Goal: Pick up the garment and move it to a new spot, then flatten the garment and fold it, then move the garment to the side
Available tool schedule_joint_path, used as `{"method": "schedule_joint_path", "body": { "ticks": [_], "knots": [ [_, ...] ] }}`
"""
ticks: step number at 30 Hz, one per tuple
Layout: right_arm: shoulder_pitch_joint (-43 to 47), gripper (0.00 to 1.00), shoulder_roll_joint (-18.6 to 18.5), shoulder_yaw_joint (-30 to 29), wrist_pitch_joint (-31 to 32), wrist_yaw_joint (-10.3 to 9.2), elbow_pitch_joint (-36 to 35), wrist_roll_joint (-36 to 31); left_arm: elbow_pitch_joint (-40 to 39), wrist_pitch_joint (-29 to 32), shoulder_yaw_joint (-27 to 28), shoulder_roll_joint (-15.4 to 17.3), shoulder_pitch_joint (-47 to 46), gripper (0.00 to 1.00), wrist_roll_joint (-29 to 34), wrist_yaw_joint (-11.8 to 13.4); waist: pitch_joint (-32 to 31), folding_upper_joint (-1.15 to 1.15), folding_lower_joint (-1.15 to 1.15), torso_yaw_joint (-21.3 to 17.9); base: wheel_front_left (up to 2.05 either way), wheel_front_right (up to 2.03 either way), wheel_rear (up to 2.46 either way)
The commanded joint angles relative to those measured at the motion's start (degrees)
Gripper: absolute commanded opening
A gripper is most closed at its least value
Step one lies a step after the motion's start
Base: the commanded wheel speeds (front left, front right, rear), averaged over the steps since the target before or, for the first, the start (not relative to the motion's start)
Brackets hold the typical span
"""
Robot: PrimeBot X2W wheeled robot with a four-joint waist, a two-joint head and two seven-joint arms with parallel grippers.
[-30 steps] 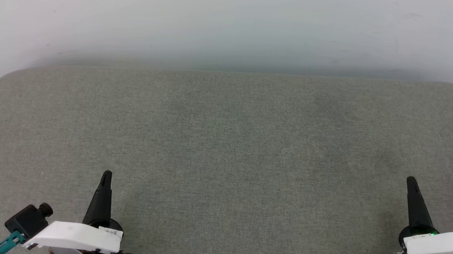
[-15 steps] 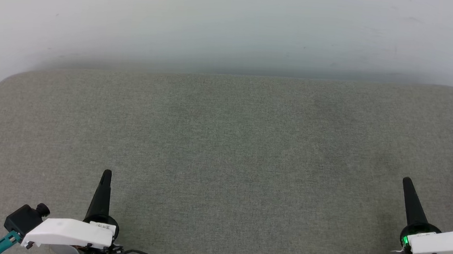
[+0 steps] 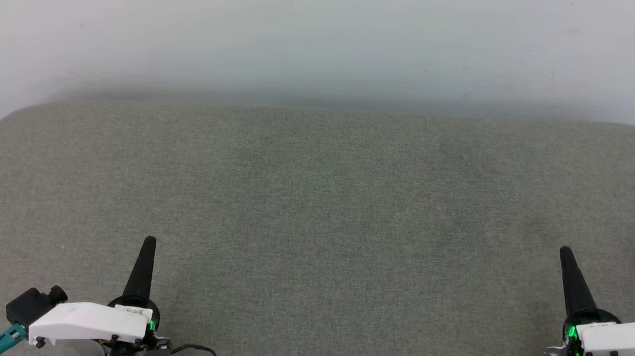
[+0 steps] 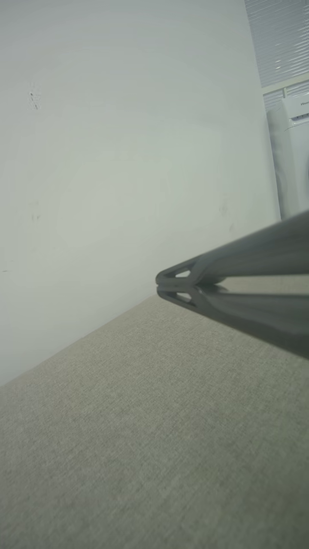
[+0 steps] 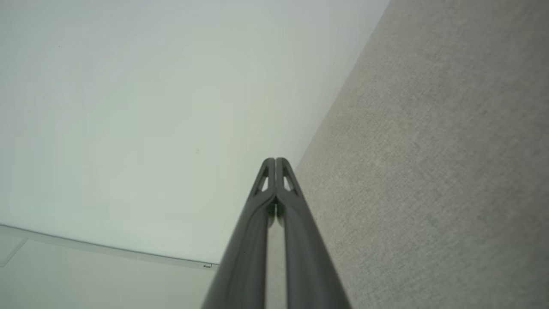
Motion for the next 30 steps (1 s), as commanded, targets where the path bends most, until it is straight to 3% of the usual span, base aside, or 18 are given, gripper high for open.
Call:
{"method": "schedule_joint_path", "body": {
  "ticks": [1,30],
  "knots": [
    [-1.0,0.00,0.1,-0.2,0.4,-0.01,0.0,1.3,0.0,0.3,0.2,0.2,-1.1,0.00,-1.4,-0.3,-0.1,0.00,0.00,0.0,0.00,0.00,0.00],
    [-2.0,0.00,1.7,-1.2,4.4,-0.02,1.7,14.0,3.1,4.5,1.7,-0.2,-2.9,0.00,-16.1,-0.5,-1.5,0.00,0.00,0.1,0.00,0.00,0.00]
  ]
}}
